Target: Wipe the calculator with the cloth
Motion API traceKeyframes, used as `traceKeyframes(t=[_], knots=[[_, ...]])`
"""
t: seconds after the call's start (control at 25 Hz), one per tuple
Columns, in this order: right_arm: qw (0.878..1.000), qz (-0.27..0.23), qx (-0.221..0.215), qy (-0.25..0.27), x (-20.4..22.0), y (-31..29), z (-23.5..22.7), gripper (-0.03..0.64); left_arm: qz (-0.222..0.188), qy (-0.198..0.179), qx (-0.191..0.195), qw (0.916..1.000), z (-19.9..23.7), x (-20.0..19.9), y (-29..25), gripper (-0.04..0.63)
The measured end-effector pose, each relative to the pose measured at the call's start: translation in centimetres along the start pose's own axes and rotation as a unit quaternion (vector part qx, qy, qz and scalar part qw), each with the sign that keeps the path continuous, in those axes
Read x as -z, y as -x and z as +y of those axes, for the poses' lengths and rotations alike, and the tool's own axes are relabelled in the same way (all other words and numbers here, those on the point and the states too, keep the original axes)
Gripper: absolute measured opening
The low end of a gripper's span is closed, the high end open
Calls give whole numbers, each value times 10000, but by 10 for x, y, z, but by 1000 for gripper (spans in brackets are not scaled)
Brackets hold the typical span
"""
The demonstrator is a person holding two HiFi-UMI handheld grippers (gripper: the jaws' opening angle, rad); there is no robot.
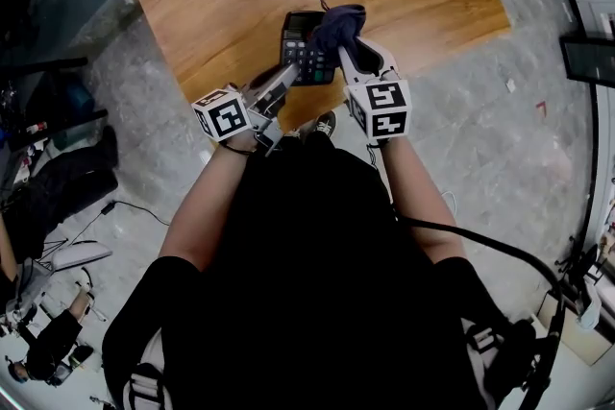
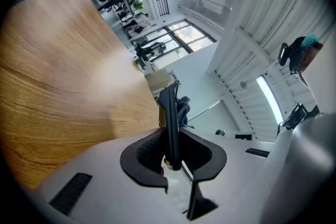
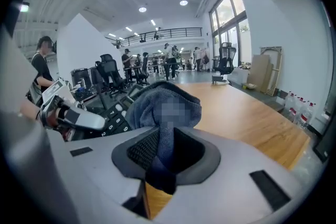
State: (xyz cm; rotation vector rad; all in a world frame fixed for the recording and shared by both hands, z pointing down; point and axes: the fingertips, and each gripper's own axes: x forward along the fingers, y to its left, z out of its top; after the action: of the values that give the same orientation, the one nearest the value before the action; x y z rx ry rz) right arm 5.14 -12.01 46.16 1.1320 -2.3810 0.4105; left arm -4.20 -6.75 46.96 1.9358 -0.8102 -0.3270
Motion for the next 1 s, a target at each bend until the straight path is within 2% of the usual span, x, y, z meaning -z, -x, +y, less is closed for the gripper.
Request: traceKeyframes(t=[0.16, 0.44, 0.52, 0.6, 0.72, 0.8, 0.88, 1.0], knots=[[9997, -143, -203, 52, -11, 0, 11, 86, 117, -36, -27, 9999, -4, 10, -4, 72], [9956, -372, -807, 312, -27, 1, 65, 86, 142, 30, -95, 9998, -1, 15, 2, 72], [9958, -404, -766, 303, -28, 4, 64, 86, -8, 87, -112, 9999, 1, 8, 5, 72], [9979, -324, -549, 130, -19, 5, 45, 86, -144, 74, -142, 9998, 2, -2, 8, 72], [9997, -133, -202, -102, 8, 9, 7, 86, -272, -28, -157, 9995, 1, -17, 12, 72], [9998, -44, -171, -101, 27, 12, -2, 86, -359, -73, -125, 9993, -1, -26, 17, 72], [9993, -40, -382, 17, 42, 13, 6, 85, -466, -19, -19, 9989, -6, -34, 22, 72], [9946, -150, -980, 304, 56, 14, 37, 86, -675, 225, 178, 9973, -15, -44, 22, 71]])
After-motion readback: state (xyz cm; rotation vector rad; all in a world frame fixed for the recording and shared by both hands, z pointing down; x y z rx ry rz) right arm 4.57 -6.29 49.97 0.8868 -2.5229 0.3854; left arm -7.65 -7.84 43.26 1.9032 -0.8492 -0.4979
